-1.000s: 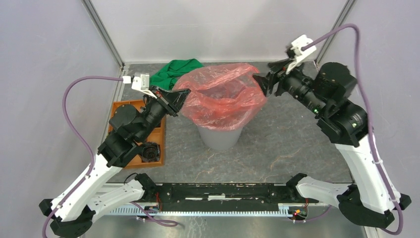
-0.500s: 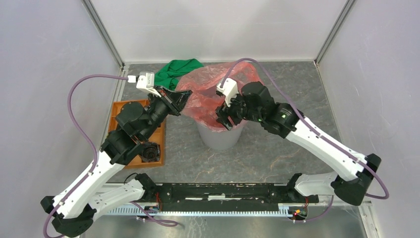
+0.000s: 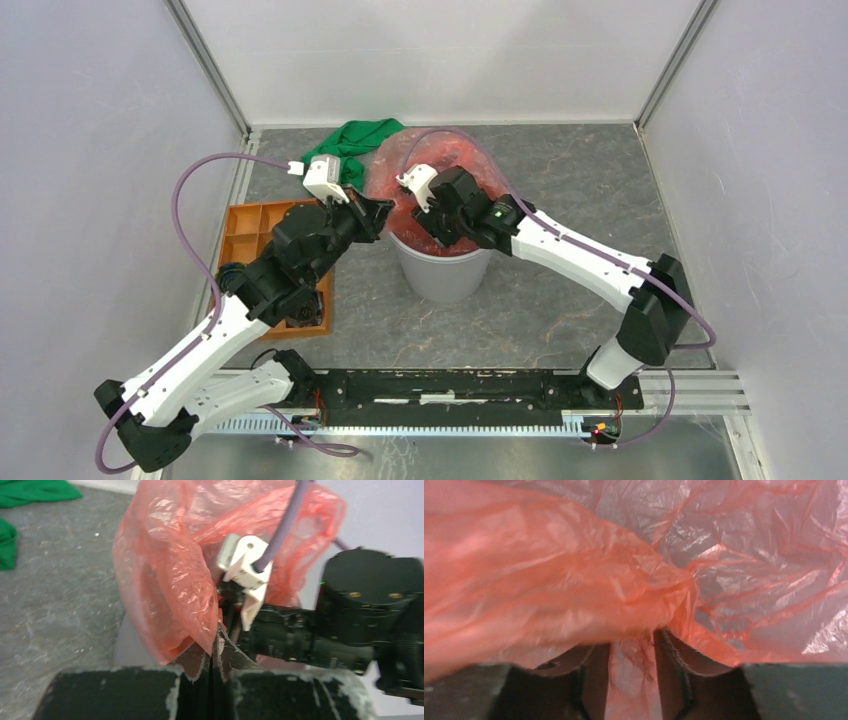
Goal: Put the trash bags into the trash bin
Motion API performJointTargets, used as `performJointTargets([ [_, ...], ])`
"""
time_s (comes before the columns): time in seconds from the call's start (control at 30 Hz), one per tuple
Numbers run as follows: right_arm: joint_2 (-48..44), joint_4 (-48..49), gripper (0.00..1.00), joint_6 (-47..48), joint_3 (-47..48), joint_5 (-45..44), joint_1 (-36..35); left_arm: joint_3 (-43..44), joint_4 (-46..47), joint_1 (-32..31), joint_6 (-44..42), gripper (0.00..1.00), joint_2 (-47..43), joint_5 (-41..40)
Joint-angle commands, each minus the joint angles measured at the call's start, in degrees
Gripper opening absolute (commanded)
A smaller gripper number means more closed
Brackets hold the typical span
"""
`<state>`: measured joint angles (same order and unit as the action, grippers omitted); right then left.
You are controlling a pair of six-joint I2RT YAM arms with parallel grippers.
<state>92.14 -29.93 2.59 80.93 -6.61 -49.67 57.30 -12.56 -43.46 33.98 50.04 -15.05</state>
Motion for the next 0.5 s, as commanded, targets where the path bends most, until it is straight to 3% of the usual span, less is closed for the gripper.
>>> performJointTargets([
  [0.0,-6.02,-2.06,0.47,-2.42,4.79,0.2,-0.87,-1.4,-0.43,0.04,0.65,0.02,-0.64,-2.96],
  [0.17,-14.85,-3.55,0.72,-4.27,7.08,2.96,-0.87,-1.66,-0.14,0.04,0.8,0.02,-0.46,-1.36],
  [0.3,-20.73,-5.6,0.81,-4.34,8.59,1.28,-0.87,-1.84,-0.08,0.04,1.45,0.02,-1.13,-0.63],
  [0.47,-26.69,-2.9,0.88,-3.04,6.11,-8.67,-0.86,-1.04,-0.14,0.04,2.2,0.02,-1.59,0.96],
])
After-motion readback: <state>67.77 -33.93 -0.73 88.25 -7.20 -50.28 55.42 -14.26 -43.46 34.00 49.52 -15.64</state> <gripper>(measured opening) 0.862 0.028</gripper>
